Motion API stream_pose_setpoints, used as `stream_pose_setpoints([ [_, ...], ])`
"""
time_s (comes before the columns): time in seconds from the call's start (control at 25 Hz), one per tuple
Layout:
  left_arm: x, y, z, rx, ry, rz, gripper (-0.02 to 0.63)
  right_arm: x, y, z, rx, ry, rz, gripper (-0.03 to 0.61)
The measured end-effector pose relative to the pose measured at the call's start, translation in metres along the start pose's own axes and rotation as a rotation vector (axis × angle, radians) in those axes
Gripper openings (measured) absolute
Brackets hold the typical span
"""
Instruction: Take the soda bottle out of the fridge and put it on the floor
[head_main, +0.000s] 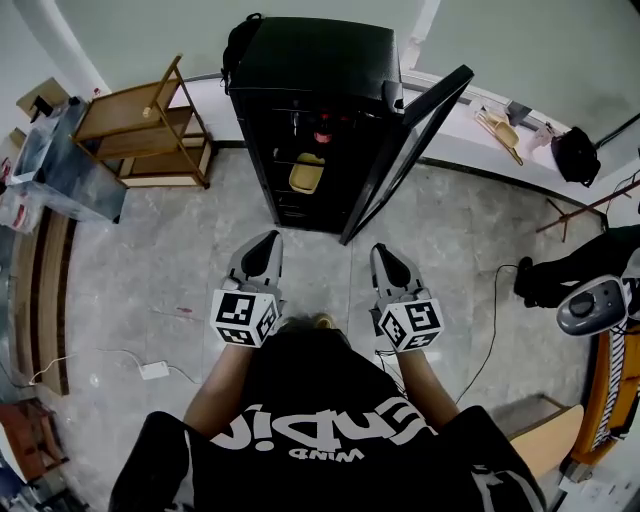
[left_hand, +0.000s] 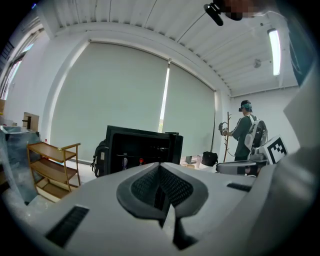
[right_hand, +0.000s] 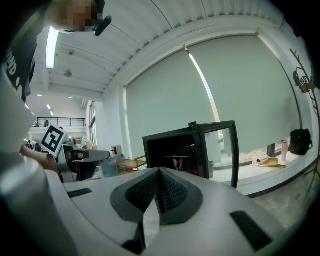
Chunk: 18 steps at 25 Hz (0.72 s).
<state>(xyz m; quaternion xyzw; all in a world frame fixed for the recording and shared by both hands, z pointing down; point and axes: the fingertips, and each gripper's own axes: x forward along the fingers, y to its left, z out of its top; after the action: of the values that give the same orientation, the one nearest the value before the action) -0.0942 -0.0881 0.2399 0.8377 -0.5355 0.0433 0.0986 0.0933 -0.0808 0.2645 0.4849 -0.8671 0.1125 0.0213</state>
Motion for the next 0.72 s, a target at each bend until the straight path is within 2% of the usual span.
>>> stream_pose_setpoints([
  [0.24, 0.036, 0.023, 0.002, 0.005, 0.017, -0.033, 0.008, 0.03, -0.009, 0.006, 0.013, -0.011, -0.037, 0.025],
  [0.48, 0.063, 0.047, 0.001, 0.021, 0.024, -0.082, 0.008, 0.058, -0.009, -0.003, 0.029, -0.01, -0.07, 0.025],
  [0.72, 0.082, 0.057, -0.004, 0.023, 0.037, -0.091, 0.008, 0.073, -0.009, -0.01, 0.046, -0.002, -0.084, 0.025],
])
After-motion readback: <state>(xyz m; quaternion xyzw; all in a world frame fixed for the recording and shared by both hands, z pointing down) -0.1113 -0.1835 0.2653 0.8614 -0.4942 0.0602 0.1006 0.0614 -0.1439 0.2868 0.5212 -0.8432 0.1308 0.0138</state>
